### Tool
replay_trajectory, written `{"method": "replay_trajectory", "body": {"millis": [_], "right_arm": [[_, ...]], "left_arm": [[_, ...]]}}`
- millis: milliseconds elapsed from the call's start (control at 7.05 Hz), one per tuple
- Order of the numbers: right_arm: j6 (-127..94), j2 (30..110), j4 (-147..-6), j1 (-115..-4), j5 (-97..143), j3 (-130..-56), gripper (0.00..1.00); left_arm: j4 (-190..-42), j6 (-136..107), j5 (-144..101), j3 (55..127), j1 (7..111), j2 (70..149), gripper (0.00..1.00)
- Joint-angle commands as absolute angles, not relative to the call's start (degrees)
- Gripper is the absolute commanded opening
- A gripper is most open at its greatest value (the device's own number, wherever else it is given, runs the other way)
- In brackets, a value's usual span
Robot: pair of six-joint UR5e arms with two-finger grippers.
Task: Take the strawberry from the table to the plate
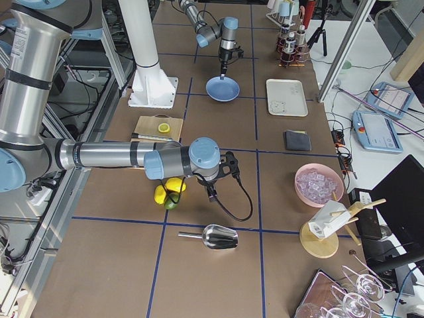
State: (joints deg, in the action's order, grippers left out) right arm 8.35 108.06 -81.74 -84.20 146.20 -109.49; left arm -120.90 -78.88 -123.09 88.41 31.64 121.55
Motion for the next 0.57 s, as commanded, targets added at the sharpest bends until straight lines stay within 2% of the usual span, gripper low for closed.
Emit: {"method": "replay_trajectory", "body": {"millis": [0, 425], "right_arm": [[8.26, 108.19, -81.74, -84.20, 146.16, -109.51, 1.00], [8.26, 108.19, -81.74, -84.20, 146.25, -109.51, 1.00]], "left_arm": [[-124.36, -79.19, -122.78, 86.58, 30.94, 121.64, 0.00], [-125.50, -79.28, -122.78, 86.48, 30.76, 121.81, 0.00]]}}
